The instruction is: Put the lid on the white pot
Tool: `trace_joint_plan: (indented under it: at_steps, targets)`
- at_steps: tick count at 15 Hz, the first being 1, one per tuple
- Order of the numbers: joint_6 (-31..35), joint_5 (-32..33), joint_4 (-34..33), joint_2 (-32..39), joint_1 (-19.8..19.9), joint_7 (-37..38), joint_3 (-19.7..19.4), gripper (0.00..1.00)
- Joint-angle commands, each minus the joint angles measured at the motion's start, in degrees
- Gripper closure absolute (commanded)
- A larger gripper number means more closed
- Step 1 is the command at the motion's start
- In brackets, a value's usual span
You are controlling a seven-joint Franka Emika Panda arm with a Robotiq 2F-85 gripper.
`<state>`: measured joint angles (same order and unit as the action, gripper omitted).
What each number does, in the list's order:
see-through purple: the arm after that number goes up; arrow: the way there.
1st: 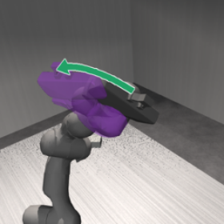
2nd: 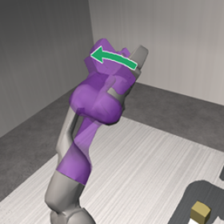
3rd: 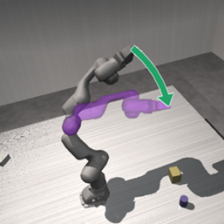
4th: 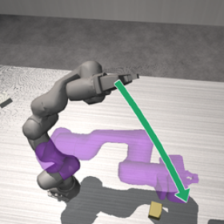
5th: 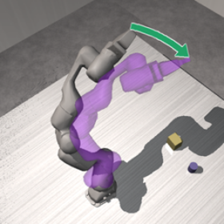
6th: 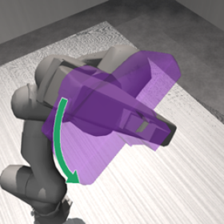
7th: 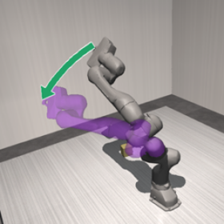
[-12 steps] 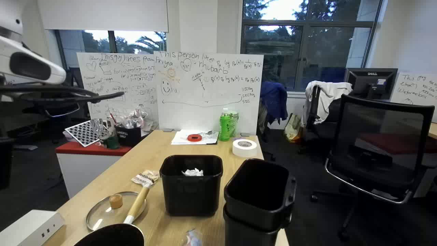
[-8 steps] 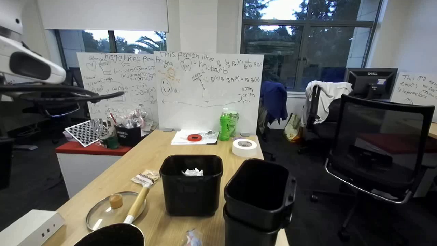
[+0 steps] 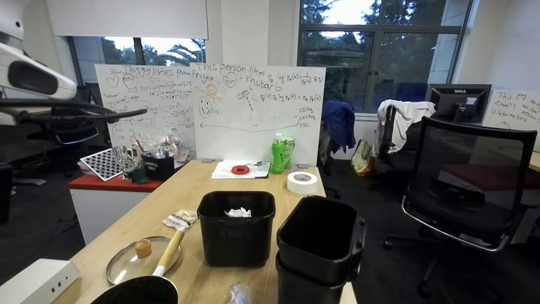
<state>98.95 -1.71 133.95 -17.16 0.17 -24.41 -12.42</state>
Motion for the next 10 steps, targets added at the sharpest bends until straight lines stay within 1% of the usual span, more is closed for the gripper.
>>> trace_joint_plan:
  at_steps: [1,5,10]
  targets:
    - [-0.14,-2.01,-2.43,1.87,0.13,2.53,2.92,0.0]
    - [1.24,-4.72,-5.66,4.66,-1.76,4.32,6.41,0.0]
    - [7.52,-5.68,-9.26,10.09,-3.66,3.37,10.02,0.0]
